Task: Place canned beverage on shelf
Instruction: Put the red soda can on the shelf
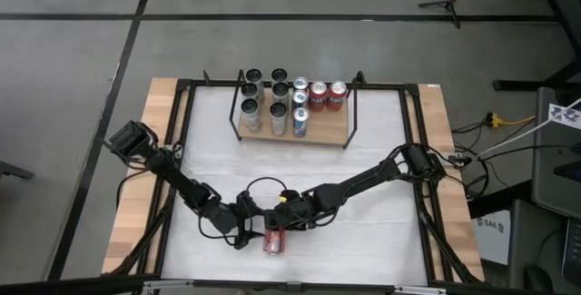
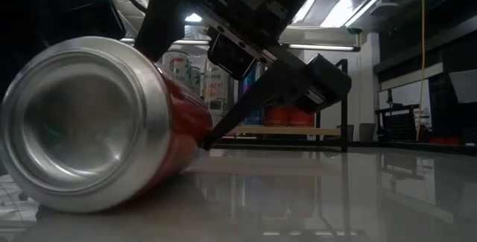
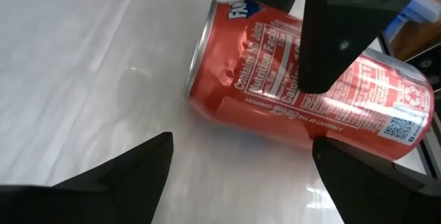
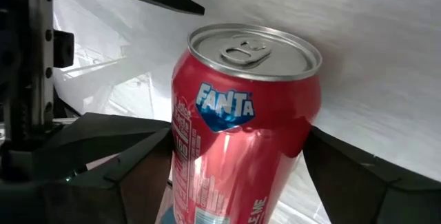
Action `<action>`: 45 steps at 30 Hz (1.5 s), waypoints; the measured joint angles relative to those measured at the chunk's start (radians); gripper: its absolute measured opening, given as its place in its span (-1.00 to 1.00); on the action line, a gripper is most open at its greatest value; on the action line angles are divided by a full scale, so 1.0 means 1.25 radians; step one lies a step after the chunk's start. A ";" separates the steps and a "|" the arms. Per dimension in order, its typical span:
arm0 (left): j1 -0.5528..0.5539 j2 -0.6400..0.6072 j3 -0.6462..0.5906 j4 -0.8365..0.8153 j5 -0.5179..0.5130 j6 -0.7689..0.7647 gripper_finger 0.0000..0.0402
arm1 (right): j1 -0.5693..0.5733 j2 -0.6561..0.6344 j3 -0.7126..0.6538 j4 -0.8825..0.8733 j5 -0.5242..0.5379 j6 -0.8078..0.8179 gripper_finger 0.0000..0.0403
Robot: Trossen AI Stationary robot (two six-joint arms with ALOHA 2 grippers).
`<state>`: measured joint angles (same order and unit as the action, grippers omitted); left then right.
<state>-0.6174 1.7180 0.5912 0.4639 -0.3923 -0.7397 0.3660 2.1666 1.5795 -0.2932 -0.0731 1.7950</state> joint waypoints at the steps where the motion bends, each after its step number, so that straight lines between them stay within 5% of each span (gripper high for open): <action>1: 0.000 0.000 0.000 0.001 -0.002 -0.003 0.74 | 0.000 0.000 0.000 0.000 0.000 0.000 0.53; 23: 0.007 0.000 0.003 0.009 -0.030 -0.008 0.74 | 0.000 -0.002 0.001 -0.030 0.016 0.002 0.54; 33: 0.009 -0.002 0.005 0.027 -0.064 -0.011 0.74 | -0.002 0.002 0.000 -0.037 0.019 -0.016 0.96; 45: 0.017 -0.002 0.005 0.025 -0.060 -0.007 0.74 | -0.002 0.001 0.000 -0.039 0.015 -0.016 0.85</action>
<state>-0.5956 1.7157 0.5968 0.4946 -0.4667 -0.7489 0.3641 2.1681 1.5799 -0.3417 -0.0544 1.7752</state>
